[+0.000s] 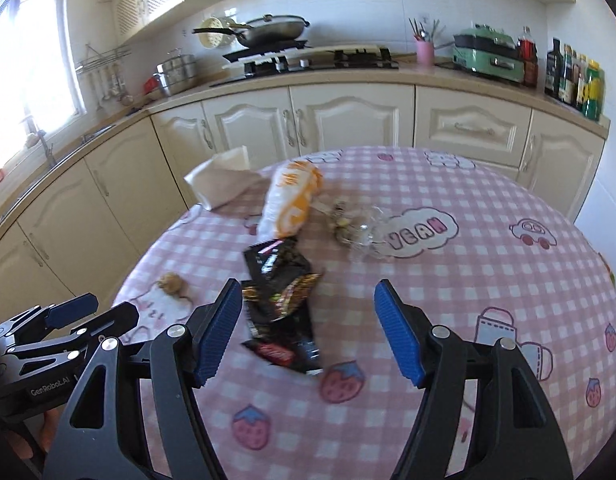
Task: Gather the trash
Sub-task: 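Grasp the cookie piece with the left tool while the right tool grasps black wrappers, then carry cookie and black wrappers over the bucket and open both tools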
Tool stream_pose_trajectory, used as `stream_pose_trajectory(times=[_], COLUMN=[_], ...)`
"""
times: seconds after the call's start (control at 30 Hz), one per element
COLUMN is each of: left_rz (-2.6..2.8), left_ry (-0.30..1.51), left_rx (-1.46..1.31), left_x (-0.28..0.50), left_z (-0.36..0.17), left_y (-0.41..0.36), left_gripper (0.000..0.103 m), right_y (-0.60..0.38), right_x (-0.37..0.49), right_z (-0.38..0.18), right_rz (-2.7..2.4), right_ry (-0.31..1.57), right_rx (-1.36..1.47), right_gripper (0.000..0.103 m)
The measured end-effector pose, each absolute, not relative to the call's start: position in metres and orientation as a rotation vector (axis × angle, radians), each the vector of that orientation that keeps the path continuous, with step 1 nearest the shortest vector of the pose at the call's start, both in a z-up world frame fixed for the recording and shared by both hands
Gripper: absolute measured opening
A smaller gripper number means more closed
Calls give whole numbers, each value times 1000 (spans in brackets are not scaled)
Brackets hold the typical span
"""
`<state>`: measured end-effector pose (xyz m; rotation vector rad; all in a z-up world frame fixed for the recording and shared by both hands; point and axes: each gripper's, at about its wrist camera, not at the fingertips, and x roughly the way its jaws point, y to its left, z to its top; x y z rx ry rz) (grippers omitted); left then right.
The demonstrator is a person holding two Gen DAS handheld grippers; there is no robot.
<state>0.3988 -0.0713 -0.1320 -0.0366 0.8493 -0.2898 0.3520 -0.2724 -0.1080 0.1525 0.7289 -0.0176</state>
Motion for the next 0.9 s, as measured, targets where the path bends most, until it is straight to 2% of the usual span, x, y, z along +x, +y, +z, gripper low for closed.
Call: stream_pose_trajectory(times=[0.03,0.07,0.1,0.17,0.3,0.33,0.63,0.67,0.73,0.77,0.9], left_rz=[-290,-292,-300,-308,-290,-285,-341,-346,-350,-352,-370], left_ry=[854,864,882,893,904,899,863,860,853,849,834], left_rx=[-33,-28,-24,-25,-1,2,-86,-93,-105,-111,-131], left_x=[405,411,417,426,441,442,440,438,435,434,423], left_z=[-135,-138,-142,-147,-158,-159,-158,-157,-155,-153,-145], left_y=[-76,-78,-81,-85,-92,-91,-77,-75,-72,-71,-63], left_gripper=[70,59,54,51,37,24,23,23,23,23,22], right_y=[-275,-277,-278,-277,-274,-272,-257,-255,-249,-249,-249], right_x=[354,359,363,371,385,389,422,422,421,421,411], right_z=[-110,-112,-115,-118,-124,-125,-142,-144,-142,-142,-136], right_rz=[-15,-15,-13,-8,29,31,91,90,68,74,49], right_ry=[735,748,758,779,806,815,901,905,896,896,871], right_rx=[155,156,151,140,139,132,109,91,26,28,3], right_gripper=[66,66,66,66,66,66,66,64,34,26,21])
